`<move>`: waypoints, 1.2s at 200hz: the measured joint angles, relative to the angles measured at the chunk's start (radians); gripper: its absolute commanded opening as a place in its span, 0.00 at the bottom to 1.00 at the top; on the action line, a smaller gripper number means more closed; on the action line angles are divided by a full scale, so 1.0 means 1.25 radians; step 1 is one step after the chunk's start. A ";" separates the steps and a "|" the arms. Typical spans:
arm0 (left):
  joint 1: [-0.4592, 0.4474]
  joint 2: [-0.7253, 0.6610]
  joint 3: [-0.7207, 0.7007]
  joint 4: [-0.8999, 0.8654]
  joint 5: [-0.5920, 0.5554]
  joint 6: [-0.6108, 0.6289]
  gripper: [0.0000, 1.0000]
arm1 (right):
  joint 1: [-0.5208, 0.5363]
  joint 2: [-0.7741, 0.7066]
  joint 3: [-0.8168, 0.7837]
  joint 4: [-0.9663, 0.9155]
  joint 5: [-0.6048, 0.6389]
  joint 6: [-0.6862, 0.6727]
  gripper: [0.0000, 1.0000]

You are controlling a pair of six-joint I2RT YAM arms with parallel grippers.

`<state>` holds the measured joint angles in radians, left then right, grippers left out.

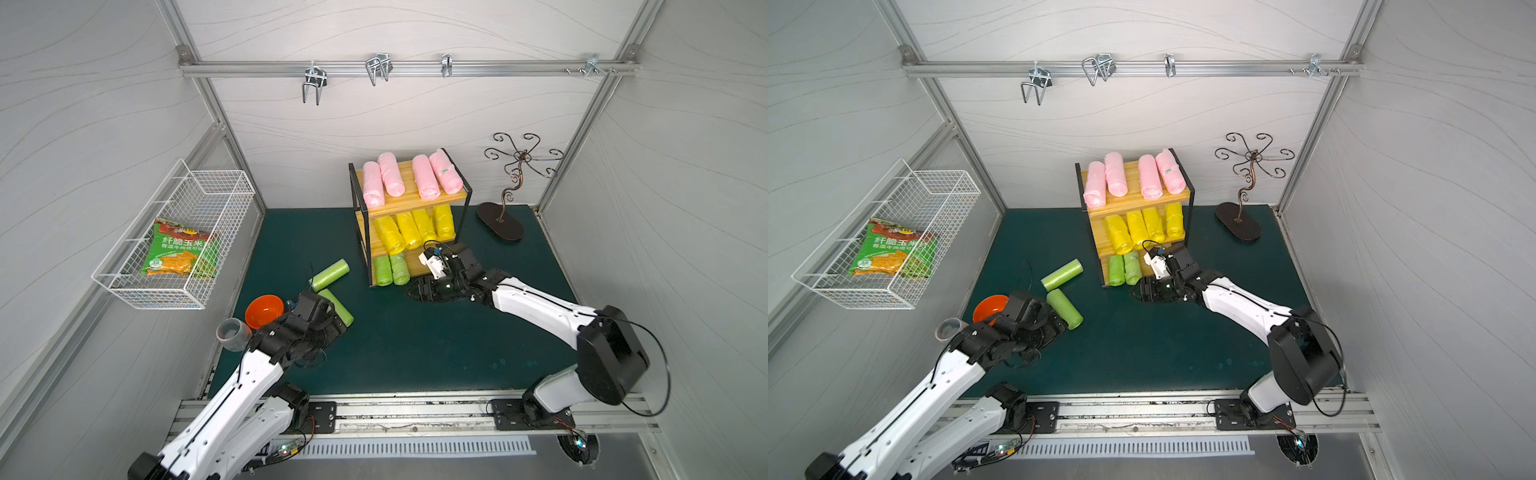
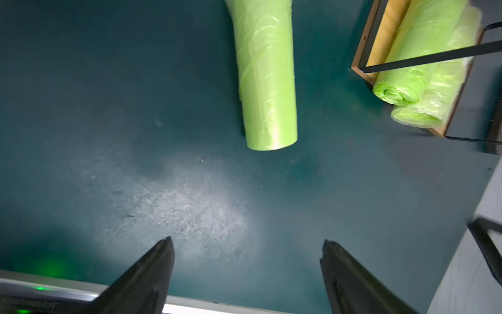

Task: Sort the rolls of trash bags by color and place them on the shelf
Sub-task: Place the roll of trash bags on the shelf, then pick up the roll of trash bags from the center of the board.

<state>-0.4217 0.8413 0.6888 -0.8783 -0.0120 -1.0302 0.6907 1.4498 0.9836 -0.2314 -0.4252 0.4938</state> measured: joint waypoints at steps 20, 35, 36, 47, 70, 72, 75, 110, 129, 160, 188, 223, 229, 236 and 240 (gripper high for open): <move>0.000 0.090 0.037 0.027 0.004 0.012 0.90 | -0.001 -0.068 -0.024 -0.029 0.023 -0.020 0.64; 0.000 0.149 0.059 0.043 0.005 0.024 0.90 | -0.002 -0.109 -0.036 -0.052 0.036 -0.035 0.65; 0.000 0.154 0.061 0.044 0.005 0.026 0.90 | -0.002 -0.111 -0.036 -0.052 0.037 -0.036 0.65; 0.000 0.193 0.072 0.053 0.005 0.033 0.90 | -0.002 -0.128 -0.037 -0.068 0.041 -0.046 0.65; 0.017 0.272 0.081 0.074 0.012 0.055 0.89 | -0.002 -0.142 -0.042 -0.087 0.042 -0.062 0.65; 0.019 0.276 0.081 0.075 0.013 0.056 0.89 | -0.002 -0.142 -0.042 -0.087 0.041 -0.063 0.65; 0.027 0.287 0.081 0.078 0.015 0.060 0.89 | -0.002 -0.142 -0.044 -0.088 0.042 -0.064 0.65; 0.140 0.357 0.082 0.110 0.054 0.111 0.85 | -0.002 -0.142 -0.064 -0.110 0.042 -0.079 0.65; 0.184 0.394 0.103 0.111 0.066 0.143 0.85 | -0.001 -0.143 -0.064 -0.122 0.042 -0.088 0.64; 0.200 0.468 0.166 0.129 0.068 0.185 0.84 | 0.000 -0.146 -0.064 -0.133 0.044 -0.100 0.65; 0.211 0.540 0.186 0.171 0.072 0.205 0.78 | 0.002 -0.147 -0.066 -0.134 0.044 -0.101 0.65; 0.224 0.607 0.189 0.203 0.074 0.222 0.71 | 0.005 -0.153 -0.085 -0.139 0.044 -0.101 0.65; 0.226 0.616 0.190 0.207 0.074 0.225 0.69 | 0.005 -0.154 -0.087 -0.141 0.044 -0.101 0.65; 0.226 0.625 0.191 0.210 0.073 0.228 0.65 | 0.005 -0.154 -0.090 -0.143 0.044 -0.102 0.65; 0.227 0.630 0.192 0.212 0.074 0.232 0.63 | 0.005 -0.154 -0.091 -0.144 0.044 -0.102 0.65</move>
<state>-0.1383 1.6291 0.9287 -0.6128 0.0799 -0.7403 0.6975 1.2575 0.8696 -0.4114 -0.3702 0.3668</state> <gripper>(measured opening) 0.684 0.649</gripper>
